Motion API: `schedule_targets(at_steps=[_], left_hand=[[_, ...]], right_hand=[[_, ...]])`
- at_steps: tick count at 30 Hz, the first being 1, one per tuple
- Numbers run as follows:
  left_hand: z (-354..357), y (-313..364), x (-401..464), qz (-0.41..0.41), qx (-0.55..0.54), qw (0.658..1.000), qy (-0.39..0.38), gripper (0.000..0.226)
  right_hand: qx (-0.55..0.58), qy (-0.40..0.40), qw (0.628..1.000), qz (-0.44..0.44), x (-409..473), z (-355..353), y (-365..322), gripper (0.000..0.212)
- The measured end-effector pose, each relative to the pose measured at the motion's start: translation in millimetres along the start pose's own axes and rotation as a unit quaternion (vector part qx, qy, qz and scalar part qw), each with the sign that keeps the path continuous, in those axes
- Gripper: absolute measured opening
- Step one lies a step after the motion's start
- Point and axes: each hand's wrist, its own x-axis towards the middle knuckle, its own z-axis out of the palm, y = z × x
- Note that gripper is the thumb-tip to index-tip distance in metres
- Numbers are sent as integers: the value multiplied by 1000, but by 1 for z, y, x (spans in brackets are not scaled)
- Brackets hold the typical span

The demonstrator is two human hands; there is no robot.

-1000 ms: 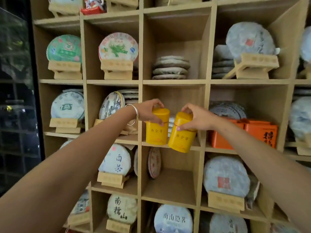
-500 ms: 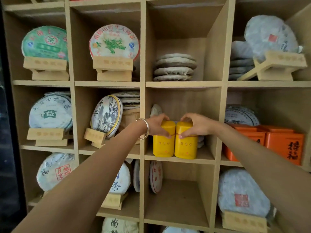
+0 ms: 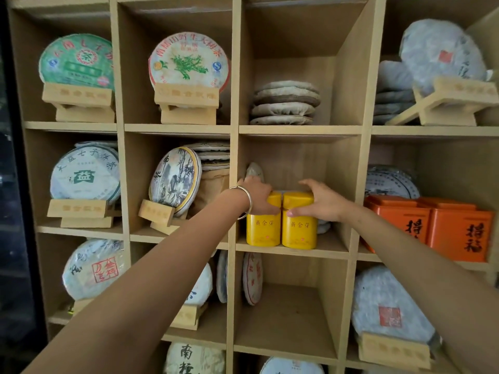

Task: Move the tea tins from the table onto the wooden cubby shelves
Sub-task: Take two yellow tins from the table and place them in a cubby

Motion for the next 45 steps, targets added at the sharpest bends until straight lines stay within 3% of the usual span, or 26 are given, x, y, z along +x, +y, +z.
schedule_targets(at_steps=[5,8,11,21,35,45], left_hand=[[1,-1,-28,22,-91,985,146,71],[23,11,-65,28,-195,944,264,62],[63,29,-93,-24,-281,905,318,56],[103,50,-92,-151,-371,875,272,64],[100,39,-89,-172,-337,903,204,66],[104,42,-86,-185,-322,901,225,65]], right_hand=[[64,133,989,-7,-43,7,5,99],[107,136,985,-13,-67,27,20,80],[109,113,988,5,-80,44,28,67],[115,137,983,37,-71,66,31,50],[90,146,985,32,-61,75,23,54],[126,136,983,17,-62,76,29,59]])
